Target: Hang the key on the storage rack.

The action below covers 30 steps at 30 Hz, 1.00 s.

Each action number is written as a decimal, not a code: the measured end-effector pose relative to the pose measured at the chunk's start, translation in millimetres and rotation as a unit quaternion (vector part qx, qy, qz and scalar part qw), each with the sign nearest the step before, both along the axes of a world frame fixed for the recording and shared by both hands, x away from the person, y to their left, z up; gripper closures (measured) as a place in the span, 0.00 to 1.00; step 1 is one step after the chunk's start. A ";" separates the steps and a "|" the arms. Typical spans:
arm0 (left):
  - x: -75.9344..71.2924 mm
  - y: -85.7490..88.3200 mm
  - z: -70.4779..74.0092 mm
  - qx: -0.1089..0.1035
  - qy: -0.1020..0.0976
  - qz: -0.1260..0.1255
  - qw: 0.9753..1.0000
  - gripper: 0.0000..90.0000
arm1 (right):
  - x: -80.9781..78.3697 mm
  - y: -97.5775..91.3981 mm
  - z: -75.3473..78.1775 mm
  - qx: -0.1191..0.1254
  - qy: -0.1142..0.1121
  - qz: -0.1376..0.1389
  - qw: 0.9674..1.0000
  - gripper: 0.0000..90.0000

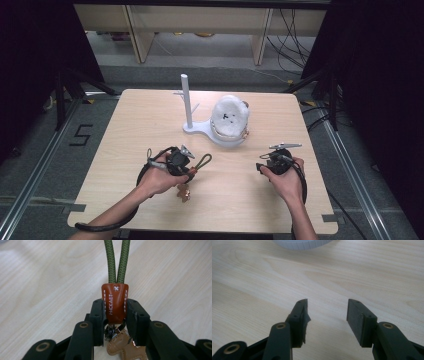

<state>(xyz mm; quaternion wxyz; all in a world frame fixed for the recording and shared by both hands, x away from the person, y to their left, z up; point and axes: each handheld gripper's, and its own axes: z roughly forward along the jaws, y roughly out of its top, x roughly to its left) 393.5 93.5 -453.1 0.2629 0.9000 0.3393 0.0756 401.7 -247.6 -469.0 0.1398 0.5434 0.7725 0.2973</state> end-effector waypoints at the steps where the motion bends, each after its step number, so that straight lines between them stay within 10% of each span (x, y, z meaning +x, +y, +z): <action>1: -0.6 4.0 2.0 -0.013 -0.009 0.000 1.000 0.76 | -1.1 0.6 1.1 0.006 0.002 0.000 1.000 0.58; 10: -5.5 19.0 10.6 -0.059 -0.050 0.020 0.997 0.76 | -4.7 2.7 3.4 0.014 -0.007 -0.016 1.000 0.58; 30: -12.1 46.1 26.9 -0.136 -0.127 0.077 0.979 0.76 | -8.3 6.8 4.3 0.021 -0.037 -0.020 0.999 0.58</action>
